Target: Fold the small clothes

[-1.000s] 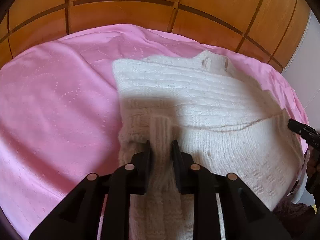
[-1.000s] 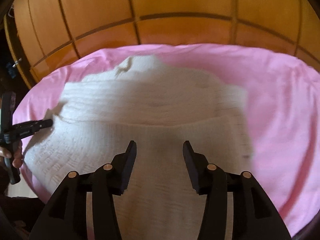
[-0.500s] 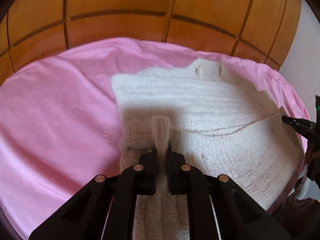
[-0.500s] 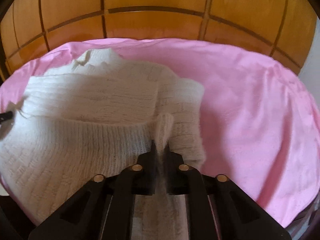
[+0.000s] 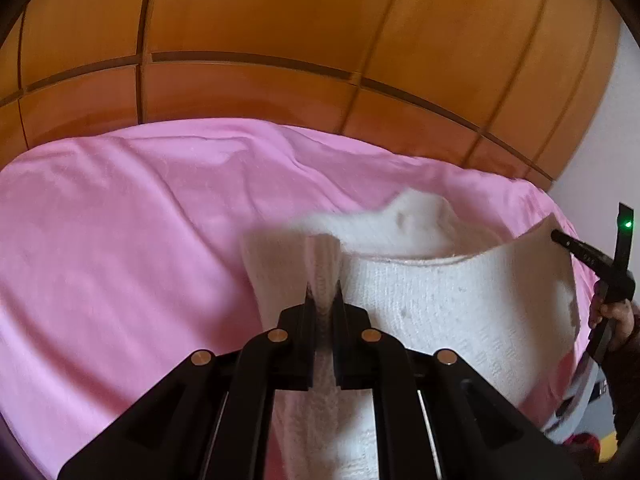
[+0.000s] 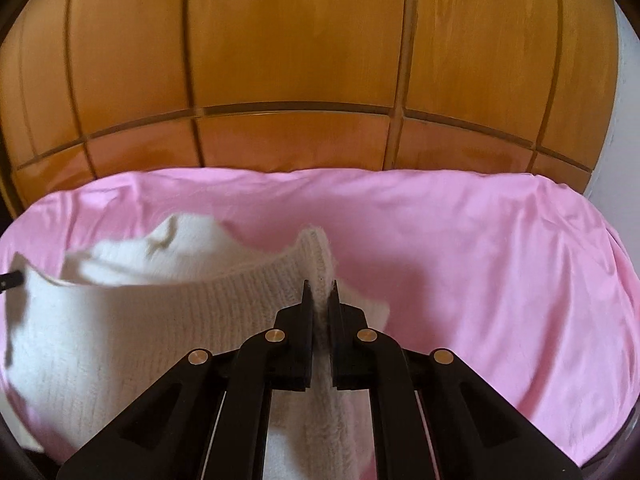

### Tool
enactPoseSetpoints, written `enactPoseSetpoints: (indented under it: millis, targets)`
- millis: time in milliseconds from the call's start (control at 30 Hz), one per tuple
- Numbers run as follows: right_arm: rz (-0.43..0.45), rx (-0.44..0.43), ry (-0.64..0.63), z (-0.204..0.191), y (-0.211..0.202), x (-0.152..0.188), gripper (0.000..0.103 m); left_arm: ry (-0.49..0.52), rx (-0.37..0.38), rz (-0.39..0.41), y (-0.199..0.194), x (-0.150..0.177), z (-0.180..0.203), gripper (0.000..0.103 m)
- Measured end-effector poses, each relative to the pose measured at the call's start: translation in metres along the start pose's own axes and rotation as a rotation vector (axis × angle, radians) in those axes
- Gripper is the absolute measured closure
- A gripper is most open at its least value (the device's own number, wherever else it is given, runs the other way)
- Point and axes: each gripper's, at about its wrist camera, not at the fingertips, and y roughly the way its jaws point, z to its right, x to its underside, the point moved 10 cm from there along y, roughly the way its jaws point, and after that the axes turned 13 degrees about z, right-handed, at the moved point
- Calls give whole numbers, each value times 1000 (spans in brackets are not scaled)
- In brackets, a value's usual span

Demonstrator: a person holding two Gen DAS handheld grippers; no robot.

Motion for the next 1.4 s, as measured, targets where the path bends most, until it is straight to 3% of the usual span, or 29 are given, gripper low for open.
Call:
enactPoseSetpoints:
  millis: [133, 300, 433, 633, 700, 833, 933, 1000, 1200, 1300, 1333, 1367, 1400]
  targets:
    - [-54, 56, 10, 5, 62, -2, 99, -4, -36, -36, 49, -27, -13, 98]
    - [-137, 147, 4, 18, 126, 21, 99, 1, -105, -80, 109, -41, -25, 98]
    - [-188, 190, 50, 34, 147, 44, 99, -6, -148, -105, 140, -42, -33, 98]
    - [-187, 201, 4, 29, 149, 47, 99, 40, -229, -165, 164, -16, -33, 96]
    - [-179, 182, -8, 26, 144, 43, 96, 36, -260, -131, 152, -21, -33, 90]
    - [-98, 190, -72, 18, 112, 20, 74, 36, -284, -12, 99, -42, -32, 87]
    - [-12, 106, -80, -8, 67, 3, 55, 53, -194, 53, 53, -39, -11, 82]
    - [1, 25, -74, -30, 42, 5, 54, 78, -111, 76, 27, -27, 12, 80]
    - [-35, -245, -59, -112, -35, 47, 54, 165, 50, 22, -5, 36, 74, 78]
    - [-78, -299, -71, -142, -48, 78, 54, 194, 46, -64, 15, 69, 88, 76]
    - [-106, -300, -81, -147, -45, 91, 54, 203, 23, -105, 28, 80, 85, 76]
    - [-146, -275, -127, -150, -38, 110, 54, 242, -55, -147, 45, 93, 72, 77]
    - [-195, -251, -189, -151, -31, 130, 54, 240, -71, -170, 52, 101, 64, 77]
